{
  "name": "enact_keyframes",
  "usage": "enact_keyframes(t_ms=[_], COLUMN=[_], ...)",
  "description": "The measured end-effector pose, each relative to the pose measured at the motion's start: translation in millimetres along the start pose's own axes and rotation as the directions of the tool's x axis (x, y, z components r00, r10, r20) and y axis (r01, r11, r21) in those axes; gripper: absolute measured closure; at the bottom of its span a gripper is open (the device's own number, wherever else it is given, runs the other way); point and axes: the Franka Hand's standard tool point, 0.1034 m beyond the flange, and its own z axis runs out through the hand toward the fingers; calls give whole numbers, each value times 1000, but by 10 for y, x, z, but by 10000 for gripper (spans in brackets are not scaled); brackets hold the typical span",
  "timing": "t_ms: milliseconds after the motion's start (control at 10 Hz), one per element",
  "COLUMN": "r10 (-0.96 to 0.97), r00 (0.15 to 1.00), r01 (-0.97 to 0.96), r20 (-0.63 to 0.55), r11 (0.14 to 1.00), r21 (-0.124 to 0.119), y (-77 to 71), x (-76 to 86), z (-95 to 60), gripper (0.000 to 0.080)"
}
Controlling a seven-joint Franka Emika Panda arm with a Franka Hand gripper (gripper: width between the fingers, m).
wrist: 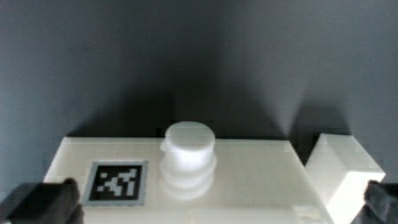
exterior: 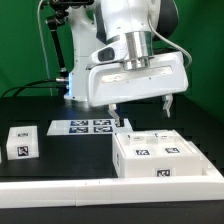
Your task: Assemble cabinet
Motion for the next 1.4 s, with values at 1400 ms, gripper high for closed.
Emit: enact_keyframes(t_ms=[1400], r10=[12], r00=[1000], r01=[-10], r20=[18], r11=[997], r21=[-83], y=[196], x=[-236], z=[375], gripper=[3])
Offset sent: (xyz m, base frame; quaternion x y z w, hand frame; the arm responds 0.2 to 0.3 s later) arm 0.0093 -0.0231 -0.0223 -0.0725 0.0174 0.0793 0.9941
